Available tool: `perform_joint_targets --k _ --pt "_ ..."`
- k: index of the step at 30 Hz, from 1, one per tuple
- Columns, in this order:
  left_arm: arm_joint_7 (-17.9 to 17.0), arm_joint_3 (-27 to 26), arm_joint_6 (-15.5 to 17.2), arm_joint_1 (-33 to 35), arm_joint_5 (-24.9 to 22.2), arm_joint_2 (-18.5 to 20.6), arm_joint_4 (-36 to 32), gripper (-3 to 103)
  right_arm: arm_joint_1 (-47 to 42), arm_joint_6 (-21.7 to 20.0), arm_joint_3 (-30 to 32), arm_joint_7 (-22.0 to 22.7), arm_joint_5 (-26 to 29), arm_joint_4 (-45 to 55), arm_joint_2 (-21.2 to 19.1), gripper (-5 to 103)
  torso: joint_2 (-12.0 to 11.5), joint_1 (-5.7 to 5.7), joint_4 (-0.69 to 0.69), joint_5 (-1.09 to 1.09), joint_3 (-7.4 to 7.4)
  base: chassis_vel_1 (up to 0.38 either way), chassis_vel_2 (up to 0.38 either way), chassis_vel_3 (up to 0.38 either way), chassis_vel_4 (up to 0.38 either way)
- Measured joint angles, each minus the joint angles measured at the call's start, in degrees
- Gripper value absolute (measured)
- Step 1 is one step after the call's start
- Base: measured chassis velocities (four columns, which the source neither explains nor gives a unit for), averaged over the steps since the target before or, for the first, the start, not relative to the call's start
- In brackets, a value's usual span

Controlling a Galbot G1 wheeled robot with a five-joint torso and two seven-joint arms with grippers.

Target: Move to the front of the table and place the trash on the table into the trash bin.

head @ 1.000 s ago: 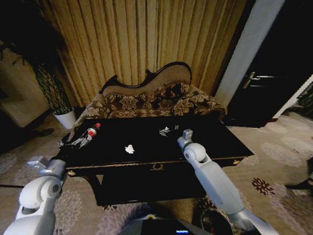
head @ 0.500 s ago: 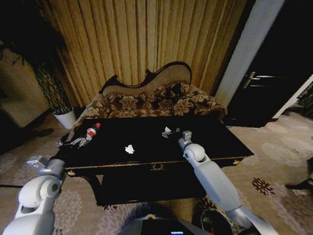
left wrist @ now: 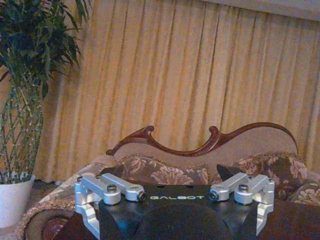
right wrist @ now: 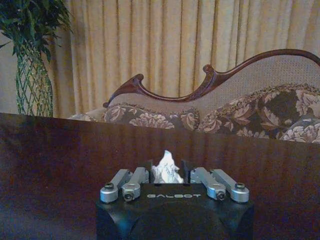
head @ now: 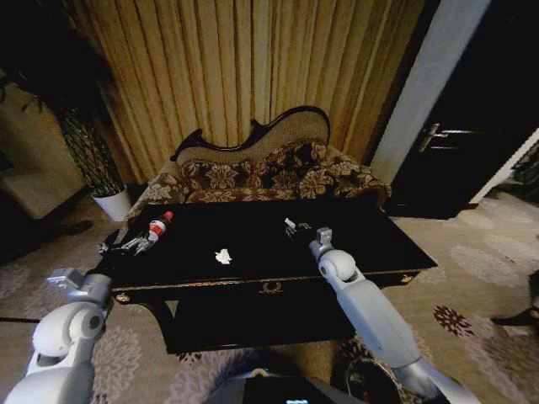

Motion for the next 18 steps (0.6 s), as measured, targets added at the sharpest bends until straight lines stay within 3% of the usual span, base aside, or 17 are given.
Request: perform_joint_targets --k 2,4,8,9,14,18 --pt "0.0 -0.01 -0.02 -0.03 -0.02 0.02 0.0 100 -0.09 0.01 0.04 0.0 -0.01 0.05 -0.03 33 0.0 0.0 0.0 0.0 0.0 0.0 0.0 0.0 0.0" --pt "0.0 -0.03 -0.09 -0.11 -0.05 0.03 0.0 100 -0.29 0.05 0.23 0.0 -0.03 0.22 -0.16 24 0.0 0.0 0.0 0.0 0.0 0.0 0.0 0.0 0.0" --pt "0.01 -0.05 -0.16 -0.12 -0.06 0.04 -0.02 100 -0.55 0.14 0.51 0.0 -0.08 0.37 -0.22 23 0.0 0.0 0.0 0.0 0.0 0.0 0.0 0.0 0.0" --pt "0.01 -0.06 -0.19 -0.12 -0.06 0.04 -0.03 100 -0.69 0.21 0.6 0.0 -0.11 0.47 -0.22 15 0.0 0.0 0.0 0.0 0.0 0.0 0.0 0.0 0.0" --pt "0.01 -0.12 -0.4 -0.11 -0.08 0.07 -0.03 100 -1.71 1.08 1.52 0.0 -0.09 1.76 -0.23 2 0.0 0.0 0.0 0.0 0.0 0.0 0.0 0.0 0.0" --pt "0.02 -0.14 -0.43 -0.11 -0.09 0.08 -0.08 100 -2.16 1.31 2.33 0.0 0.08 2.97 -0.33 1 0.0 0.0 0.0 0.0 0.0 0.0 0.0 0.0 0.0"
